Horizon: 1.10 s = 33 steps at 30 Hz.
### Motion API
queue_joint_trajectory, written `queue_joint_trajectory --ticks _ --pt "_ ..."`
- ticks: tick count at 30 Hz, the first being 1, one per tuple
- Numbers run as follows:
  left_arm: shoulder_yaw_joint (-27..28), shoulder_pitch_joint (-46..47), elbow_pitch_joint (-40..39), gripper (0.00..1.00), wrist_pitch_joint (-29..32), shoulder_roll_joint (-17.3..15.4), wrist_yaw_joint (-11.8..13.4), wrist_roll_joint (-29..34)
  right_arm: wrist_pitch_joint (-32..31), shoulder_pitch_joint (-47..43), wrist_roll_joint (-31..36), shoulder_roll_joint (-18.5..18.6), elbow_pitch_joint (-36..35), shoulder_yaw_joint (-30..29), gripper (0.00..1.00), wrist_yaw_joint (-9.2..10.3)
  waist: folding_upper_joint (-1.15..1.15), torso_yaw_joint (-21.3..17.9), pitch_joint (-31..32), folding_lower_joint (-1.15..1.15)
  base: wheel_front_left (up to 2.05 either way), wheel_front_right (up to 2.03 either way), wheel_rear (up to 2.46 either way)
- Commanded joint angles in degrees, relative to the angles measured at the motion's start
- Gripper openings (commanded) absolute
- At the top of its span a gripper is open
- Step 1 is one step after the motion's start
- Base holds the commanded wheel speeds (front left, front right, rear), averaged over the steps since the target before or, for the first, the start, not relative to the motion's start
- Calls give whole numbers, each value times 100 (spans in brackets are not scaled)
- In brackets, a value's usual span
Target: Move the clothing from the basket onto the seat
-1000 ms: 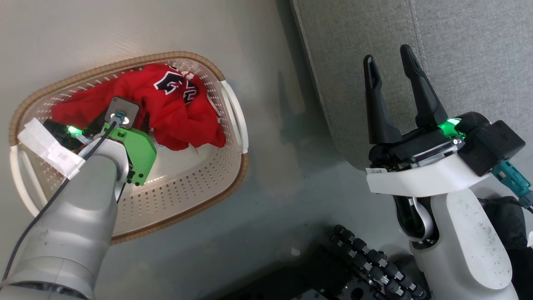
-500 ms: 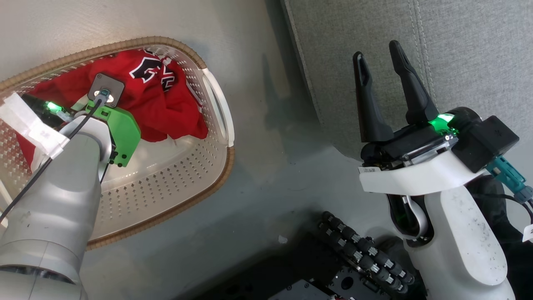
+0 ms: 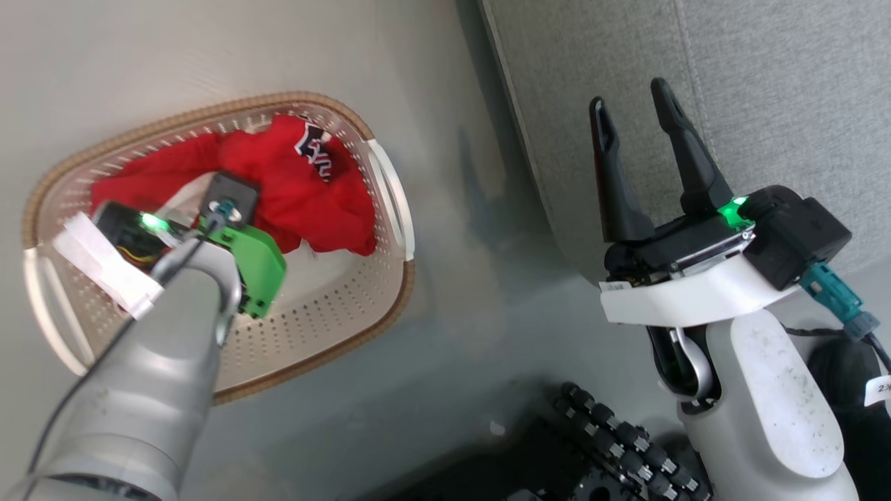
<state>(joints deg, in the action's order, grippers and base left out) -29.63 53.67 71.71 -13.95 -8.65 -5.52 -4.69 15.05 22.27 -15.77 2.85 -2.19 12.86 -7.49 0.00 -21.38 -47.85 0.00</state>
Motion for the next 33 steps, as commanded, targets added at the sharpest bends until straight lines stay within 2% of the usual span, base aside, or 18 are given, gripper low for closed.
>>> queue_joint_trajectory --ticks 1,7,20,33 --pt "-12 -163 -74 0 -61 72 -27 -63 18 -123 96 10 48 -17 100 0 0 273 490 0 0 0 0" --pt "98 -721 -603 0 -131 268 -41 -323 18 -369 340 12 210 -104 100 0 0 603 1221 0 0 0 0" --pt "534 -2232 -3167 0 -134 292 64 -762 -19 -1099 652 15 517 -387 100 0 0 1126 2661 0 0 0 0" --pt "1090 -3159 -5733 0 -129 400 13 -1086 -527 -1685 863 13 135 -587 100 0 0 1558 3574 0 0 0 0"
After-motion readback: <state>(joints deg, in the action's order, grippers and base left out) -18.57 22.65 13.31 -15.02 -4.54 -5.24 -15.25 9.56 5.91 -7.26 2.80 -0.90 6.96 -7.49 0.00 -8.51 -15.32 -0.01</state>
